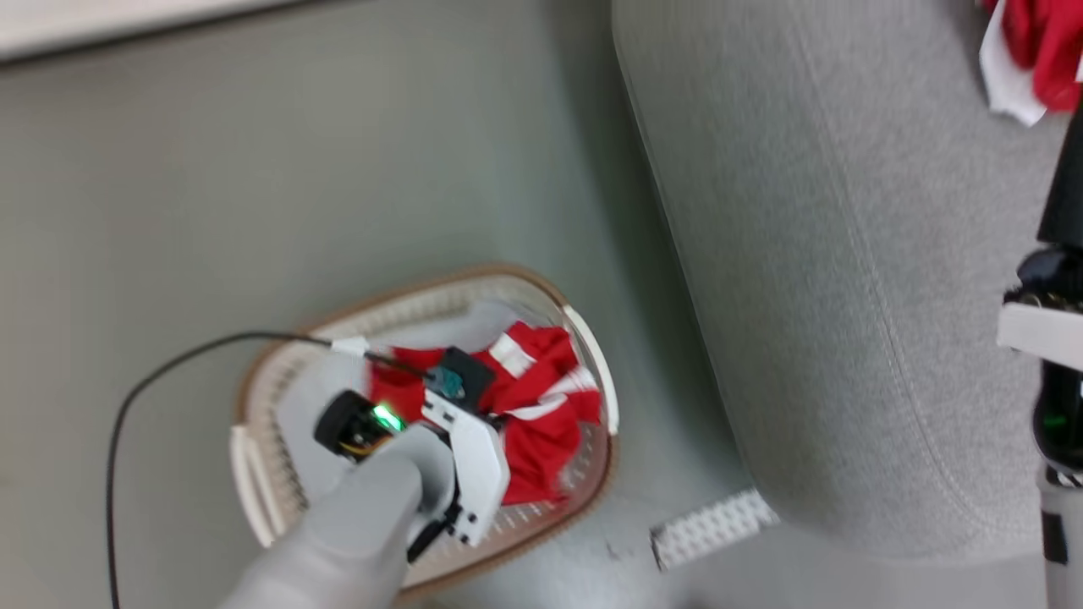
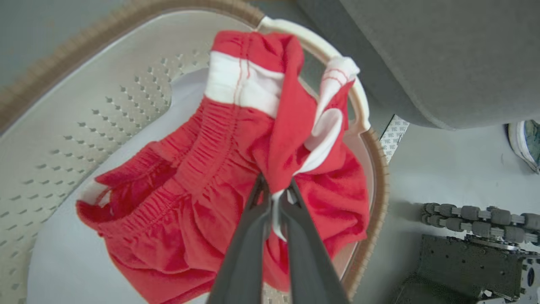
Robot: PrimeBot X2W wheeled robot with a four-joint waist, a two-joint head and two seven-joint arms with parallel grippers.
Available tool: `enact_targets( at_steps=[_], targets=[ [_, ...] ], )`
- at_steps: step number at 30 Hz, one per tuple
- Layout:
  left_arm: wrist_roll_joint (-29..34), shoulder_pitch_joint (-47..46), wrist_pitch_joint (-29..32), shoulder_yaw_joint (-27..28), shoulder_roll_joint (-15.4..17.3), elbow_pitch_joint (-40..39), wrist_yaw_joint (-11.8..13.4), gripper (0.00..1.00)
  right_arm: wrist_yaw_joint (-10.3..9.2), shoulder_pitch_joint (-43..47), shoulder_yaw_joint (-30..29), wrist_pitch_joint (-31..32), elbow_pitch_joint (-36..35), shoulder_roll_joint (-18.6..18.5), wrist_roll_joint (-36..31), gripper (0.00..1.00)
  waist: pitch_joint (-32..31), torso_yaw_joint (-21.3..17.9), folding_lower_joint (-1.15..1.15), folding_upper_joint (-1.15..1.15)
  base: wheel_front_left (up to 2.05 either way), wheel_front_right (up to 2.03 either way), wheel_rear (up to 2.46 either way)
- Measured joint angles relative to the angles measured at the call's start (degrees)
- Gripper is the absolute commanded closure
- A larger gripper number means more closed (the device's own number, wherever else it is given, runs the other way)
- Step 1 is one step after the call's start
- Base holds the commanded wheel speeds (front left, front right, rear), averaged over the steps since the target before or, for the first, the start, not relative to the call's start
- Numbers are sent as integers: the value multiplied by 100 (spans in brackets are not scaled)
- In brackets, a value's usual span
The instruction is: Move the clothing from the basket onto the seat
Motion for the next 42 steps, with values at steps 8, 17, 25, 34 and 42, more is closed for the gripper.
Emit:
enact_targets(
  at_steps=[8, 17, 25, 34, 42],
  targets=[
    [-617, 307, -708, -237, -140, -388, 0, 100, 0, 633, -101, 0, 296, -359, 19, 0, -1160, 456, -1, 0, 0, 0, 0],
    [-987, 380, -1295, -230, -172, -942, 0, 100, 0, 1254, -197, -1, 580, -645, 118, 0, -2409, 1033, -1, 0, 0, 0, 0],
    [-1230, 295, -1405, 122, 25, -1606, 163, 100, 0, 1731, 477, -1, 987, -683, 589, 0, -3310, 1483, -1, 0, 0, 0, 0],
    [-1214, 147, -1317, 288, 404, -2597, 550, 100, 0, 1935, 1078, 0, 1305, -684, 778, 0, -3788, 1800, -1, 0, 0, 0, 0],
    [-1254, 272, -1050, 341, 665, -3399, 845, 100, 0, 1912, 1790, 0, 1483, -758, 954, 0, -3871, 1832, 0, 0, 0, 0, 0]
  ],
)
